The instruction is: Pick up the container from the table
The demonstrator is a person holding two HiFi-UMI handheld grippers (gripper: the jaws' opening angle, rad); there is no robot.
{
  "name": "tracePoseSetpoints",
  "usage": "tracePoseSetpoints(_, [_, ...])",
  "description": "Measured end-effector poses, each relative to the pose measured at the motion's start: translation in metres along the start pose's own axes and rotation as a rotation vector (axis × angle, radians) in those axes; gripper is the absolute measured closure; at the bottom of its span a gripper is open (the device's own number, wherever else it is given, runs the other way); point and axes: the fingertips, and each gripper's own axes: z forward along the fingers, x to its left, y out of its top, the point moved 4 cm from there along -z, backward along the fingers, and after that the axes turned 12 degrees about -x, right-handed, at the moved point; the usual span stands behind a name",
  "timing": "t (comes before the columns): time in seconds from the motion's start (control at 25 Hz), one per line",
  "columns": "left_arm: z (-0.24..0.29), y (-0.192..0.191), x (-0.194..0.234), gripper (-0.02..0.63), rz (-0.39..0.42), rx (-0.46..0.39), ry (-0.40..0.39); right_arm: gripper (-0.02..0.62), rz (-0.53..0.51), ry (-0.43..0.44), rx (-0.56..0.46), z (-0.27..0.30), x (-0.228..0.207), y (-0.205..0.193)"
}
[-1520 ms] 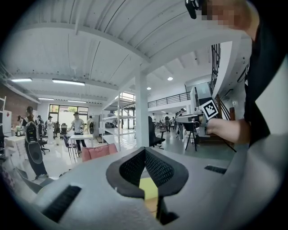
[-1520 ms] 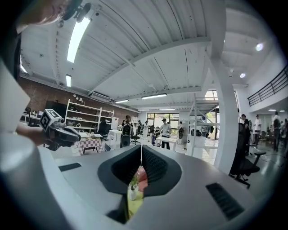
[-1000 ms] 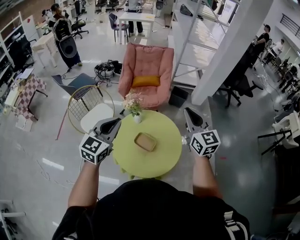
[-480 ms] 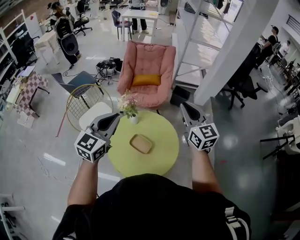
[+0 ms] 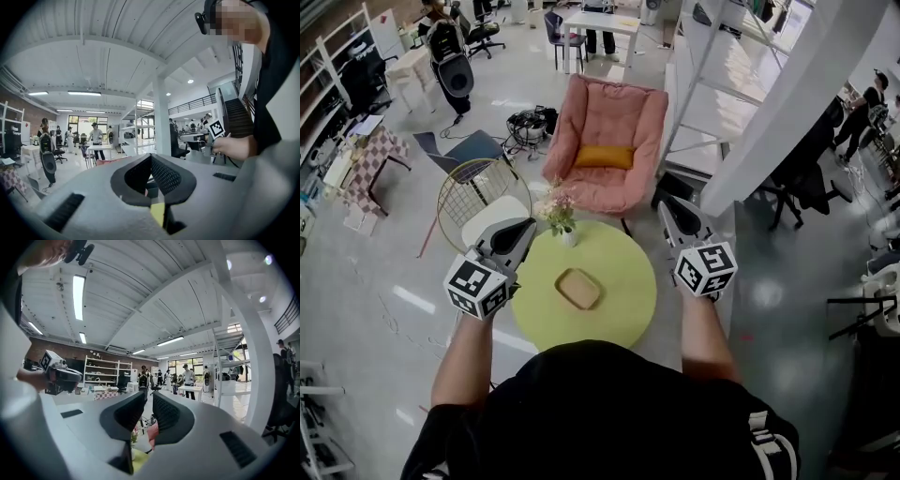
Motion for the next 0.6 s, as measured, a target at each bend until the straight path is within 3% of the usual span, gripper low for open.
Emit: tracePoseSetpoints(0.6, [0.028, -0.005, -0.023, 0.591, 0.015, 0.04, 0.048, 0.545, 0.04, 0.054, -0.022, 0.005, -0.042, -0.008])
